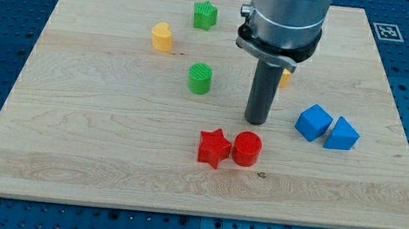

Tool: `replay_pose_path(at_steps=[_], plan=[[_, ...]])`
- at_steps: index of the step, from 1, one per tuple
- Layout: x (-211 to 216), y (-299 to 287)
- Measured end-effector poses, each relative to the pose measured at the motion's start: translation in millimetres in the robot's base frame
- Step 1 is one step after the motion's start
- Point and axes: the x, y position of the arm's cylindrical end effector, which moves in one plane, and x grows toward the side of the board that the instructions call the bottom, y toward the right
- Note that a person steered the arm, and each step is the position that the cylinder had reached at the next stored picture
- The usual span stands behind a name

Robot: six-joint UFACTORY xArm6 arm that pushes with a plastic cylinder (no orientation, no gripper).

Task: Move the yellow hexagon closer to the green circle

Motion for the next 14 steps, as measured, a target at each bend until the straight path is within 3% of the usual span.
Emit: replay_pose_path(at_steps=[2, 5, 11, 14], plan=[[-32, 61], [-93, 66], [-85, 61], [-97, 3]])
